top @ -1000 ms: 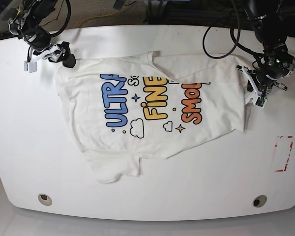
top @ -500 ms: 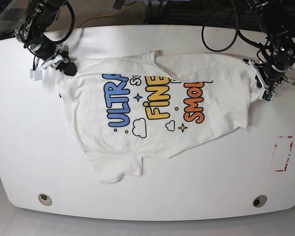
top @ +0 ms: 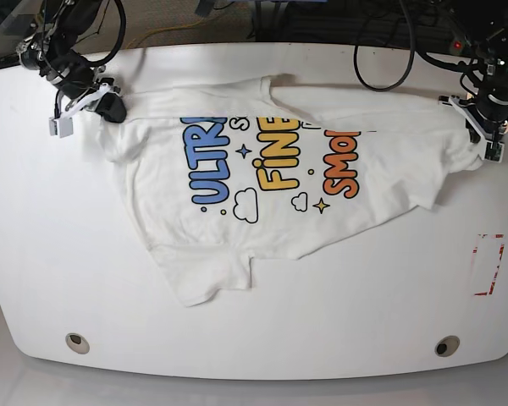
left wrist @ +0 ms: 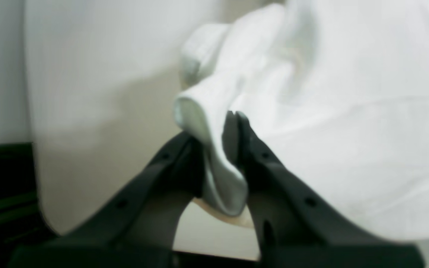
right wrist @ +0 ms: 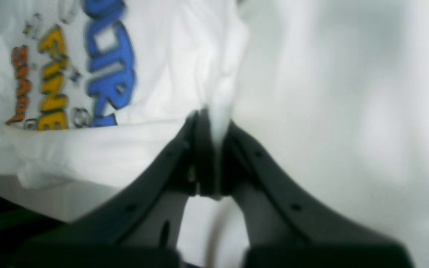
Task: Fold the T-shirt properly
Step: 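Lift the shirt by the shoulders and drag it toward the robot's base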
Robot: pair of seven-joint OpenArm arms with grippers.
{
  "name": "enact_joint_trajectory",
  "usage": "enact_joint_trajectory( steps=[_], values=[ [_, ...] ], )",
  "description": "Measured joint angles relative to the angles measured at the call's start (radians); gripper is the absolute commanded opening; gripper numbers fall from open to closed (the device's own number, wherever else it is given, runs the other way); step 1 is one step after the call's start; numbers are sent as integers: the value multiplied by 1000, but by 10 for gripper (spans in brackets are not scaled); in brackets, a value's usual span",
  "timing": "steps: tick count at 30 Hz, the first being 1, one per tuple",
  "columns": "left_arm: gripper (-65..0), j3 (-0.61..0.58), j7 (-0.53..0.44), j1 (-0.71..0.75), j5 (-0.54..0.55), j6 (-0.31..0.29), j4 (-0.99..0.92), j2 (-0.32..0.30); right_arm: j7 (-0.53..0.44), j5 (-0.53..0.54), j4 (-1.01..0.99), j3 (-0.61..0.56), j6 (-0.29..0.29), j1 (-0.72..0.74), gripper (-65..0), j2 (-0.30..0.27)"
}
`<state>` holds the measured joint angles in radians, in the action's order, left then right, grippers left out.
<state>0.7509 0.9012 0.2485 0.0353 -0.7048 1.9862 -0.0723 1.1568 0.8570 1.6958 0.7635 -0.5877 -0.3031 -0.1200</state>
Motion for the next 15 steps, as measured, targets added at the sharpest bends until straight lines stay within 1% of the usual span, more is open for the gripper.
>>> enact_joint_trajectory(
  steps=[5, 6, 10, 15],
  values=[
    [-650, 68, -3, -7, 4, 0, 0, 0, -4, 12, 101, -4, -2, -26, -650, -8],
    [-650, 71, -3, -5, 0, 0, 0, 0, -4, 12, 110, -5, -10, -29, -650, -11],
    [-650, 66, 3, 2, 3, -1, 0, 0, 7, 4, 108, -8, -8, -34, -650, -28],
    [-650, 64, 110, -21, 2, -3, 0, 3, 6, 5, 109, -8, -8, -28, -650, -30]
  ],
)
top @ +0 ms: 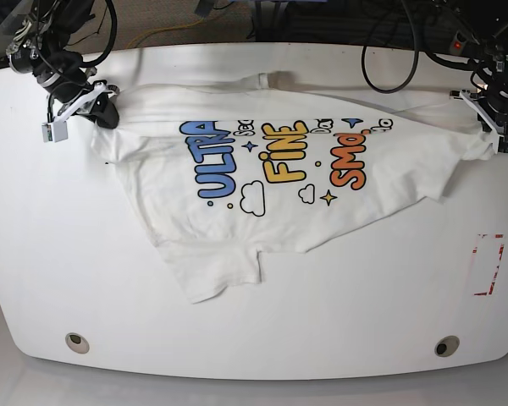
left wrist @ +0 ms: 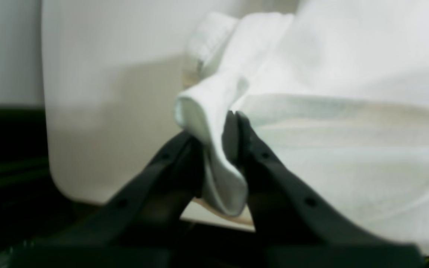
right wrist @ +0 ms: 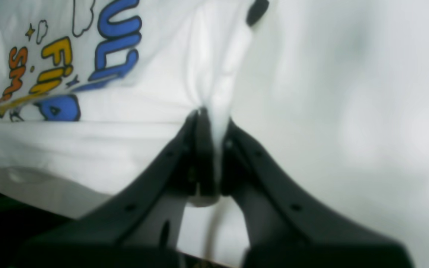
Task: Fold the T-shirt properly
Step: 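Lift the shirt by the shoulders and drag it toward the robot's base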
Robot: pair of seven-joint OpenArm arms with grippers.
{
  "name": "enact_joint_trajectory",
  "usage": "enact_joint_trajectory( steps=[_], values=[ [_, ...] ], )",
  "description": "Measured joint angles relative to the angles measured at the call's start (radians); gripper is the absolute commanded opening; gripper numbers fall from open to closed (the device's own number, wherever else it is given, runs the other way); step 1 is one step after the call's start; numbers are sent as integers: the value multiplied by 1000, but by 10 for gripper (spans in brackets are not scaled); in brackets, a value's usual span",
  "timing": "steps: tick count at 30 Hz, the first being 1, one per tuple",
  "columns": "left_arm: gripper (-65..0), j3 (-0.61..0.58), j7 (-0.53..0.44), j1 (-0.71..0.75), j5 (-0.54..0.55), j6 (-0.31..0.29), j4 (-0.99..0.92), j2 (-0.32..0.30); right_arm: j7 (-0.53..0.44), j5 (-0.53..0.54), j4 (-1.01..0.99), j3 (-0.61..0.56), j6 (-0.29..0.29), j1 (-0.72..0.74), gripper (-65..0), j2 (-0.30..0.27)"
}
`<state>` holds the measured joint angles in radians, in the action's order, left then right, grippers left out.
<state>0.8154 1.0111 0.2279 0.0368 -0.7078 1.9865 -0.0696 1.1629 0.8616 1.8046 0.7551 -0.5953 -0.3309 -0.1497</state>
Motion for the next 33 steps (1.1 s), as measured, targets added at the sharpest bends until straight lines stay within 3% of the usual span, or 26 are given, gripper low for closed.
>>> enact_joint_trajectory(
  steps=[4, 10, 15, 18, 26, 33],
  values=[
    [-650, -21, 49, -89, -20, 3, -1, 7, 8, -5, -1, -26, 2, 34, -650, -5],
    [-650, -149, 133, -226, -68, 6, -2, 42, -8, -17, -7, -109, 8, 150, -650, -37],
    [-650, -241, 150, -295, -82, 7, -2, 33, 3, -125, -38, -142, 6, 277, -650, -46],
    [-650, -270, 158, -339, -82, 6, -2, 33, 0, -135, -67, -186, 0, 364, -650, -67],
    [-650, -346, 163, -517, -79, 6, -1, 20, 3, -163, -219, -287, 4, 620, -650, -170],
    [-650, -422, 161, -709, -84, 41, 1, -62, -4, -142, -359, -420, -1, 893, -650, -261]
  ],
)
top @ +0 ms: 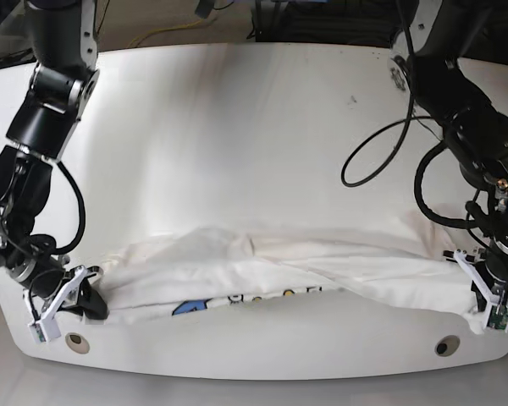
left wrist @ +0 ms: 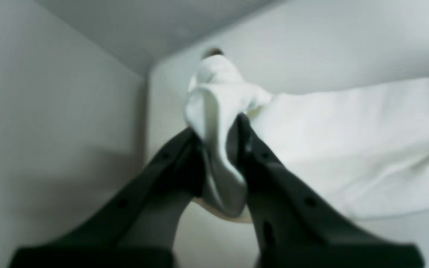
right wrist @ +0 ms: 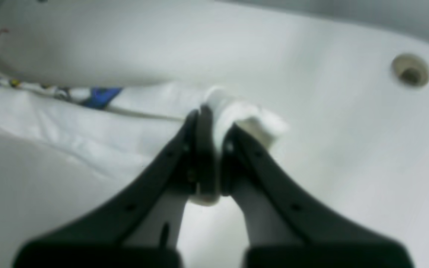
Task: Fold the T-shirt properly
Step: 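Lift the shirt by the shoulders and drag it toward the robot's base, then pull the shirt back across the table and lower it flat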
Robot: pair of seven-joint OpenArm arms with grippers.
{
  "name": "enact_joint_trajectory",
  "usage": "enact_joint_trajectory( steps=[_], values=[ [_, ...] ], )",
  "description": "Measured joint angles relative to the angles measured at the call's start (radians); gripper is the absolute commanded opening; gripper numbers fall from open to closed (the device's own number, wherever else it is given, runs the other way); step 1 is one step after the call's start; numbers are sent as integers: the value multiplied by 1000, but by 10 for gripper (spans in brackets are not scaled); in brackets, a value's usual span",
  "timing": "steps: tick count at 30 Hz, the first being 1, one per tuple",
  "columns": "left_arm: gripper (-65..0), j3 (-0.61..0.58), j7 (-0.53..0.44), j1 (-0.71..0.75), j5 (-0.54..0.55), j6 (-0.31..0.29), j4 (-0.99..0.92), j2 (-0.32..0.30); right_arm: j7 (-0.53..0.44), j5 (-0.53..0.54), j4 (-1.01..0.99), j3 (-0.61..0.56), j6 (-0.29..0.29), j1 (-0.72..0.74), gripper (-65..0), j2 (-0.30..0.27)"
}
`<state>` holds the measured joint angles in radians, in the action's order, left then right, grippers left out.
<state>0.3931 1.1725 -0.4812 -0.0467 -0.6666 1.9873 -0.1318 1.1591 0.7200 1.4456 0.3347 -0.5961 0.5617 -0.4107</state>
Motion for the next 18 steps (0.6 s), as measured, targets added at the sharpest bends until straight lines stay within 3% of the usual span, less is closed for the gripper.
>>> enact_joint_trajectory(
  steps=[7, 12, 18],
  values=[
    [-650, -23, 6, -178, 13, 8, 2, -64, 12, -7, -103, -158, -5, 269, -650, -76],
    [-650, -64, 39, -347, 5, 7, -27, -161, 1, 18, -111, -230, -6, 443, -650, -105],
    [-650, -89, 25, -431, 19, 7, -56, -214, 3, 43, -98, -272, -7, 526, -650, -150]
  ],
)
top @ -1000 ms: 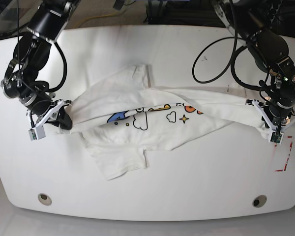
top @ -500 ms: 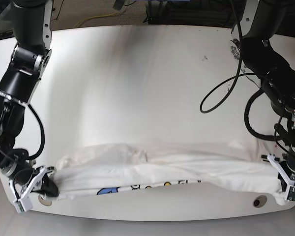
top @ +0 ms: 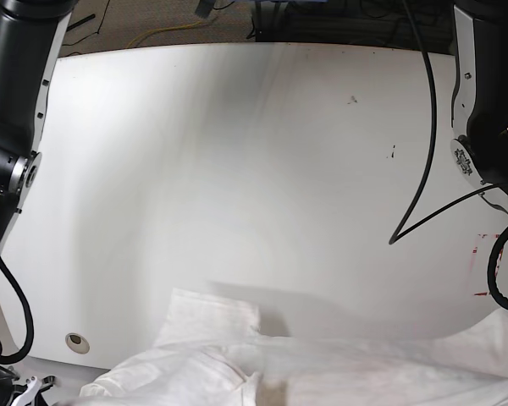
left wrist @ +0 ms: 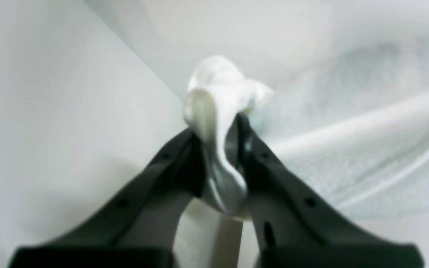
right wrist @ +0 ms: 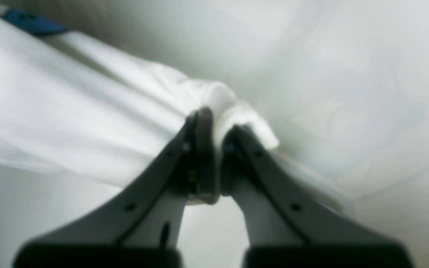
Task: Fold the T-shirt properly
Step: 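Pull the shirt back across the table and lower it flat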
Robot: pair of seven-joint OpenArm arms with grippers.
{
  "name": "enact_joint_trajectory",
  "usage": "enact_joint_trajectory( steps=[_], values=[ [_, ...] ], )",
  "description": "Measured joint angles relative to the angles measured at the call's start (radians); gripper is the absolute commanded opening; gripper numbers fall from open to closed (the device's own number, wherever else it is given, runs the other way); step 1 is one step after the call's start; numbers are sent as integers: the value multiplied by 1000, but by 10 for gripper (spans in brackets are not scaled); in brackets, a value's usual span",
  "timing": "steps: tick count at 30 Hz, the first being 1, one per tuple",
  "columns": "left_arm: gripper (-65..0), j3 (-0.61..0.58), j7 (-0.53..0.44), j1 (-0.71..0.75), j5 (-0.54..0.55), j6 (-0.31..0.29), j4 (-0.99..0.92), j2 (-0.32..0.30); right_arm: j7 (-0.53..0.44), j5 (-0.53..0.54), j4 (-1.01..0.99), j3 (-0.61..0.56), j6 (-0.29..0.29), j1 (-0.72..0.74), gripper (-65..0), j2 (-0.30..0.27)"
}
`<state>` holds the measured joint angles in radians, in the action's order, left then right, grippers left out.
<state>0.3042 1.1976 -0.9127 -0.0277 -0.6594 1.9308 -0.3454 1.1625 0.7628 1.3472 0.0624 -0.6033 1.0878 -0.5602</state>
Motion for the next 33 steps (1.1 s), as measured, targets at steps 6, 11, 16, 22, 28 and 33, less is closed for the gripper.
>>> enact_joint_trajectory(
  steps=[6, 11, 16, 22, 28, 33],
  values=[
    [-650, -16, -2, 162, 4, -41, -4, 7, 25, 82, 0, 31, -4, -153, -650, -27],
    [-650, -11, 7, 351, 5, -44, 8, 37, 36, 116, -9, 151, -3, -410, -650, -23],
    [-650, -1, 1, 547, 10, -47, 48, 82, 45, 146, -8, 240, 0, -623, -650, -22],
    [-647, 16, 8, 784, -2, -45, 50, 135, 24, 207, -7, 314, 1, -814, -650, 23],
    [-646, 87, 5, 968, 6, -43, 48, 177, 42, 179, 35, 393, 11, -996, -650, 53],
    [-644, 154, 1, 1057, 0, -44, 47, 193, 22, 197, 139, 447, 8, -1120, -650, 98]
  ],
)
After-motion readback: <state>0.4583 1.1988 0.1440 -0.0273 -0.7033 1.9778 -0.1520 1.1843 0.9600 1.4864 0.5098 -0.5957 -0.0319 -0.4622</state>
